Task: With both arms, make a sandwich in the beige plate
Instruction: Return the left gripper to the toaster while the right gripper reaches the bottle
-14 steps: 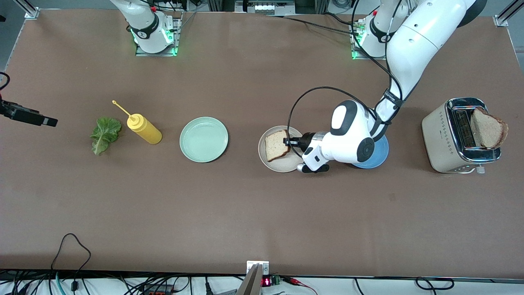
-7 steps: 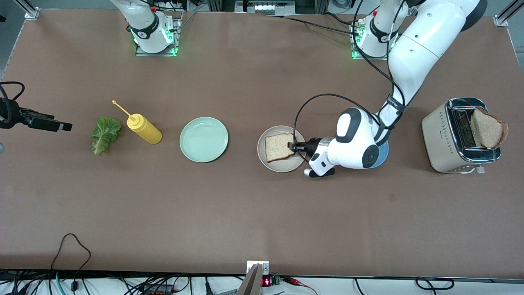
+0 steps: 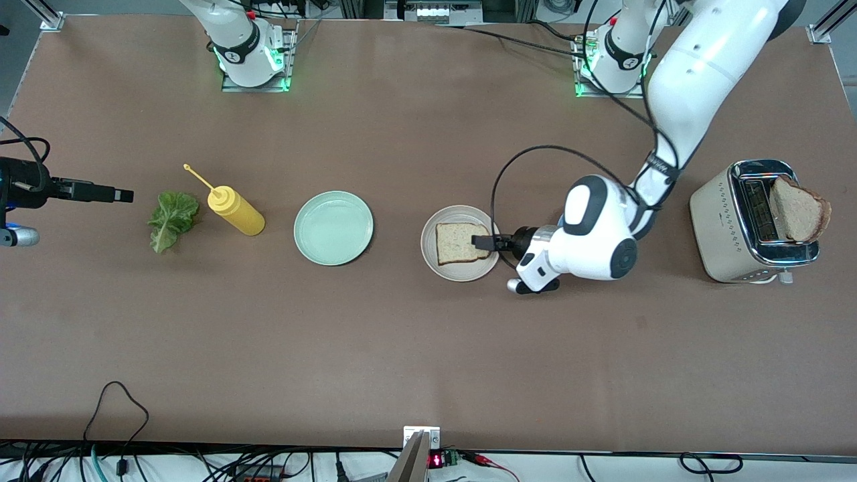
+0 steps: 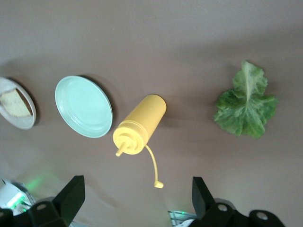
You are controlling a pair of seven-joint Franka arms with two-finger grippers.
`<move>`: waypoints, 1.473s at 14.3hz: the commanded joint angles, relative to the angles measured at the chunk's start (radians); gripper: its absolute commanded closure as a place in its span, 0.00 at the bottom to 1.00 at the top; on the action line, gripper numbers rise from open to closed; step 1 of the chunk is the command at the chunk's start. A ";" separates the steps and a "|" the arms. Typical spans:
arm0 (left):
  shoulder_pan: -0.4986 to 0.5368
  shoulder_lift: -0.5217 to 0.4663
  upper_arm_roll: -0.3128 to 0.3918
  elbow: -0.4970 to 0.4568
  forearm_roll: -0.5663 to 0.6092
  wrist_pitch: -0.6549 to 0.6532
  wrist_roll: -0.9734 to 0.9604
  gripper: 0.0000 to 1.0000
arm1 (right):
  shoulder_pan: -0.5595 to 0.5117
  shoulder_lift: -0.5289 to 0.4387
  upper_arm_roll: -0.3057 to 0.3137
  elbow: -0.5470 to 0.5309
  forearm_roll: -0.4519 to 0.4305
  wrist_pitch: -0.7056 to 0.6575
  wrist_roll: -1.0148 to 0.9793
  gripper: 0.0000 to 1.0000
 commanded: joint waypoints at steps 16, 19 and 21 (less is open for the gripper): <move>-0.074 -0.476 0.533 0.185 0.486 -0.465 0.204 0.00 | -0.285 -0.096 0.150 -0.472 0.217 0.335 -1.345 0.00; -0.027 -0.527 0.512 0.204 0.472 -0.573 0.205 0.00 | -0.289 -0.093 0.150 -0.524 0.252 0.352 -1.509 0.00; 0.062 -0.541 0.423 0.193 0.472 -0.579 0.202 0.00 | -0.300 -0.067 0.150 -0.556 0.287 0.352 -1.635 0.00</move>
